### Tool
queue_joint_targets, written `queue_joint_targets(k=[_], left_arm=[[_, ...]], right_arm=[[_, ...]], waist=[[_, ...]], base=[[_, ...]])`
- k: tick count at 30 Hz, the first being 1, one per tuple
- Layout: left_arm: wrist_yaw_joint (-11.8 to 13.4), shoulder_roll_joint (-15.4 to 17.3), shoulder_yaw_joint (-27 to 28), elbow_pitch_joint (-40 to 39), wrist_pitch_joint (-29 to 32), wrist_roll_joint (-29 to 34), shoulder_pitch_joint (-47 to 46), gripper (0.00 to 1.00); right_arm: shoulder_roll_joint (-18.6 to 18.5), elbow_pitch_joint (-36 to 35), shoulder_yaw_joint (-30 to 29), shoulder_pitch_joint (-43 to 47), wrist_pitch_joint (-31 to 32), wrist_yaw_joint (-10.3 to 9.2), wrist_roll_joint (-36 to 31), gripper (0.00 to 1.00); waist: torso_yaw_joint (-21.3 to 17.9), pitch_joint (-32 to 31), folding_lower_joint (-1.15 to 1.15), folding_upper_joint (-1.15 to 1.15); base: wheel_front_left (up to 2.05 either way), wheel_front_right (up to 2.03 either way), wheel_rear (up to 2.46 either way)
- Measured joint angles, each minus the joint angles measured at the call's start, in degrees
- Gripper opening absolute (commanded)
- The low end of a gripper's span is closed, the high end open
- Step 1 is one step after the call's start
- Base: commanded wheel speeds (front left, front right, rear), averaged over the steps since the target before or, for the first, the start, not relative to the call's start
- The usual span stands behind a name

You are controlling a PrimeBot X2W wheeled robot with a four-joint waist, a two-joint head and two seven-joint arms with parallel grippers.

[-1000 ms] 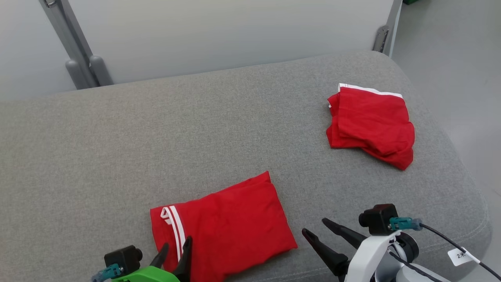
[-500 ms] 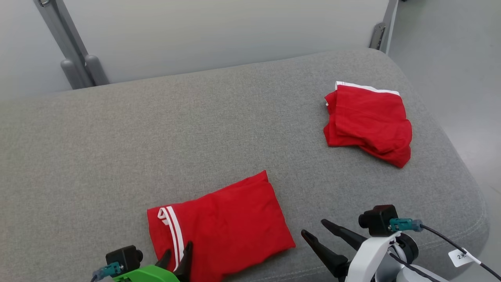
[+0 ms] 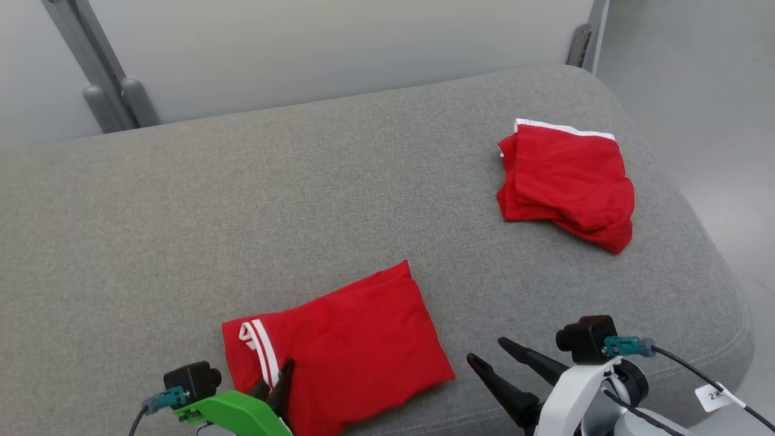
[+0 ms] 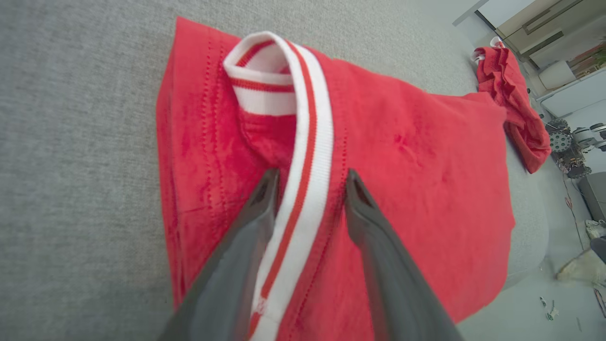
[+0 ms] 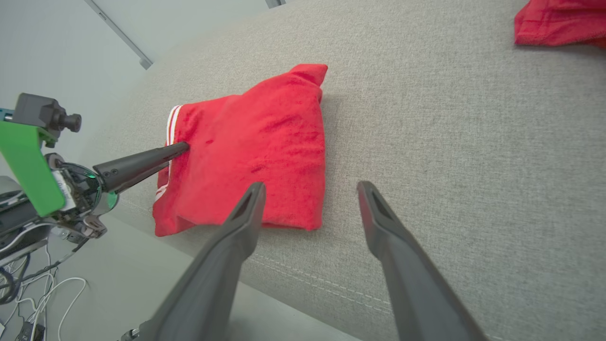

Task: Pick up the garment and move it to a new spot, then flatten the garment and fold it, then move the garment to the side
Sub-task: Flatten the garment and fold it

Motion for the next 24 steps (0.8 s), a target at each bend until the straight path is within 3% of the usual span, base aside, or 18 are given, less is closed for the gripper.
queue_joint_targets(k=[12, 24], left_arm=[[-1.30, 0.13, 0.25, 0.44, 0.47, -0.36, -2.33, 0.00], [-1.96, 2.32, -0.08, 0.29, 3.00, -0.34, -2.83, 0.00]], right_arm=[[0.11, 0.12, -0.45, 0.01, -0.45, -0.37, 0.18, 1.00], [0.34, 0.46, -0.68, 0.49, -0.93, -0.36, 0.59, 1.00]], waist=[[0.56, -0.12, 0.00, 0.00], [1.83, -1.14, 0.00, 0.00]], base=[[0.00, 0.00, 0.00], [0.00, 0.00, 0.00]])
